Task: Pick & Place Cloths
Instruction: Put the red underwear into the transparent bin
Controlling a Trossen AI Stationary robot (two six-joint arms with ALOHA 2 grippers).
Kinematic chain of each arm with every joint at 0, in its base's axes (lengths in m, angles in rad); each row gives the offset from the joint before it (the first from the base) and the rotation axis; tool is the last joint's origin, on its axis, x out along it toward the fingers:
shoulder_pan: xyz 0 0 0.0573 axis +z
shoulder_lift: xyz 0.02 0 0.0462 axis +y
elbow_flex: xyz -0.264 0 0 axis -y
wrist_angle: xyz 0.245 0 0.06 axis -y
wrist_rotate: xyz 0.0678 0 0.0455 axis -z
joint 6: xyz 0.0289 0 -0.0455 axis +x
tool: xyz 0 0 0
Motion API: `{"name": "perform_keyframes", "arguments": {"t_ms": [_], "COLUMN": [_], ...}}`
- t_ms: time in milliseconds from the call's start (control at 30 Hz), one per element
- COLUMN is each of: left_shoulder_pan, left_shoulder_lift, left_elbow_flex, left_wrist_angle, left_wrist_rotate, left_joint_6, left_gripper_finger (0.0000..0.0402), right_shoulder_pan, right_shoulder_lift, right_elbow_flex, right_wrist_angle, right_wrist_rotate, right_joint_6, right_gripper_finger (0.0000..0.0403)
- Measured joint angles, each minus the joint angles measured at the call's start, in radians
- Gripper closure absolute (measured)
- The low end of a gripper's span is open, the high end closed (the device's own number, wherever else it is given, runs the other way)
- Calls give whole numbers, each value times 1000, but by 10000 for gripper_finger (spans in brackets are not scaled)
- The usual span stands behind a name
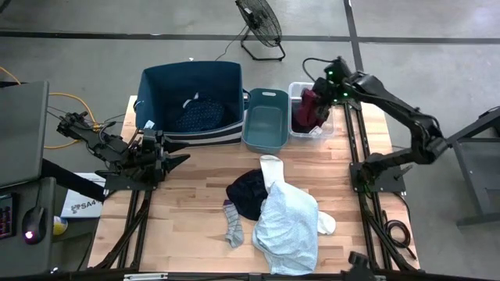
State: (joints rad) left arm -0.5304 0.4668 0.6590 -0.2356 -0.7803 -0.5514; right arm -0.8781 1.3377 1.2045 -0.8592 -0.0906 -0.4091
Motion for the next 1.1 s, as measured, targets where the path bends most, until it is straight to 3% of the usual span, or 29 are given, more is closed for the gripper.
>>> {"name": "perform_keyframes", "arguments": {"t_ms": [200, 433, 733, 900, 1100], "left_shoulder_pan": [0, 0, 0, 0, 0], "left_shoulder_lift": [0, 0, 0, 0, 0], "left_elbow_flex": [0, 0, 0, 0, 0], "left_wrist_angle": [-1, -2, -2, -3, -7], "left_wrist_rotate": [0, 0, 1, 2, 4], "left_joint_6": [-3, -3, -3, -3, -3], "left_gripper_finger": [146, 146, 146, 146, 146], "right_shoulder_pan": [20, 34, 47, 61, 91], "right_shoulder_lift": [116, 217, 255, 236, 197], "right_elbow_flex": [0, 0, 0, 0, 0], "right_wrist_angle": [-12, -16, -28, -40, -62], "right_wrist_rotate": [90, 98, 177, 253, 239], "right_joint_6": [1, 43, 125, 221, 273], "right_gripper_finger": [399, 399, 386, 322, 196]}}
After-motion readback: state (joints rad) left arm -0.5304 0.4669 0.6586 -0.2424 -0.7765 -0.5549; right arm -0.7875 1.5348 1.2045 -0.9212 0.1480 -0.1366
